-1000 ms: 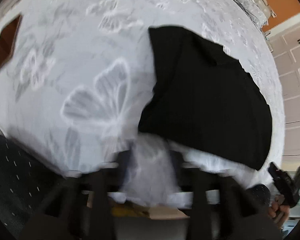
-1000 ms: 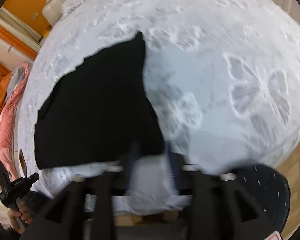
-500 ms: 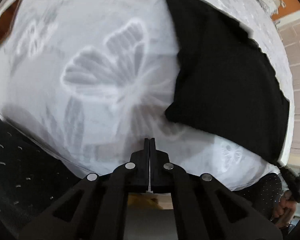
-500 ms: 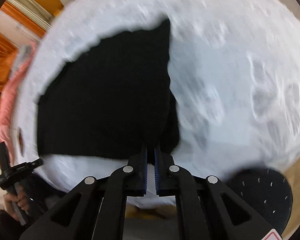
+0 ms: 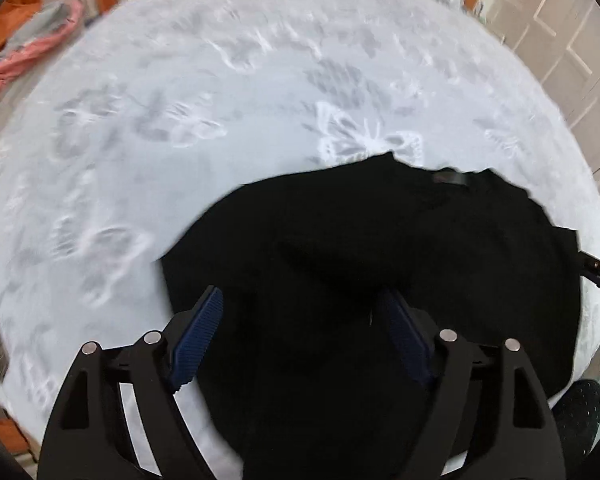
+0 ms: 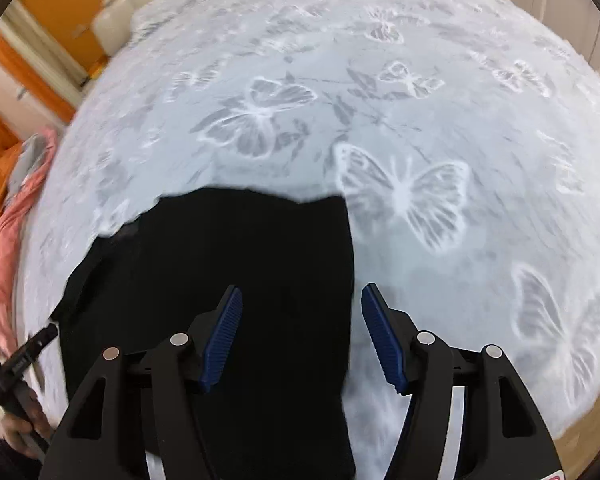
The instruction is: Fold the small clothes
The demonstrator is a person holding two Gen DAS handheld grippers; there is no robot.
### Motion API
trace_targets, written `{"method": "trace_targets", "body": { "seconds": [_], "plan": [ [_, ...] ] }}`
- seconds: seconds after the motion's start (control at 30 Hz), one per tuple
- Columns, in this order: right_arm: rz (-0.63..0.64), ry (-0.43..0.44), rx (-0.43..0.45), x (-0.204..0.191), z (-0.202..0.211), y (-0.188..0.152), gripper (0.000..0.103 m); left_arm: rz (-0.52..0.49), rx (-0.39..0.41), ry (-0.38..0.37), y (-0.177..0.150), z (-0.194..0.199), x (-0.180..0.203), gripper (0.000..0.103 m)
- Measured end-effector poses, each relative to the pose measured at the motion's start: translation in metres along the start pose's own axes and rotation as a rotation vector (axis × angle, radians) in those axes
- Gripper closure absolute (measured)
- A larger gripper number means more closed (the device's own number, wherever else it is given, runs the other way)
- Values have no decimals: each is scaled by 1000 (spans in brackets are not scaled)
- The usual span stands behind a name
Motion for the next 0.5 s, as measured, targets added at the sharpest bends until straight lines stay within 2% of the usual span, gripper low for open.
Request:
{"method": "trace_targets", "body": {
  "seconds": [0.03,0.07,0.1,0.13,0.2,0.23,0.27,0.33,0.4,0.43,0.47,0.5],
  "plan": [
    [-3,-11,-14,-5,-10,6,46,5,-14,-59,4,-10,2,48],
    [3,-11,-23,-11,-16,9,73,10,-27,-90,8,-16,1,80],
    [20,-3,-32,-17,-19,9,96,26,-36,-94,10,-18,0,93],
    [43,-1,-34,-23,-17,10,97,54,-13,-96,18,-13,-3,97],
    [68,-13,50,-31,6,10,97,143,85,-157,26,19,-16,98],
    [82,14,98,-35,23,12,97,171,112,-172,28,30,-21,98],
    [91,35,139,-39,38,16,97,185,135,-173,30,41,-24,98],
    [107,97,211,-47,63,25,97,190,165,-125,37,48,-32,98],
    [124,103,233,-56,65,37,97,225,142,-98,37,37,-44,97],
    [140,76,215,-63,48,46,97,266,84,-93,37,18,-54,95],
    [148,43,184,-66,31,50,96,293,36,-84,34,3,-60,94],
    [155,-19,100,-66,-4,52,95,310,-10,-60,29,-8,-65,94]
  ]
}}
Point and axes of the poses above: each gripper's, at about its wrist camera, not at the fingertips, and z roughly against the way its jaws point, x to its right, y to its top, the point moved 3 cm from there along -z, roughly the way its jaws point, and after that the axes turned 13 degrees about -y, right-handed, at the moved point
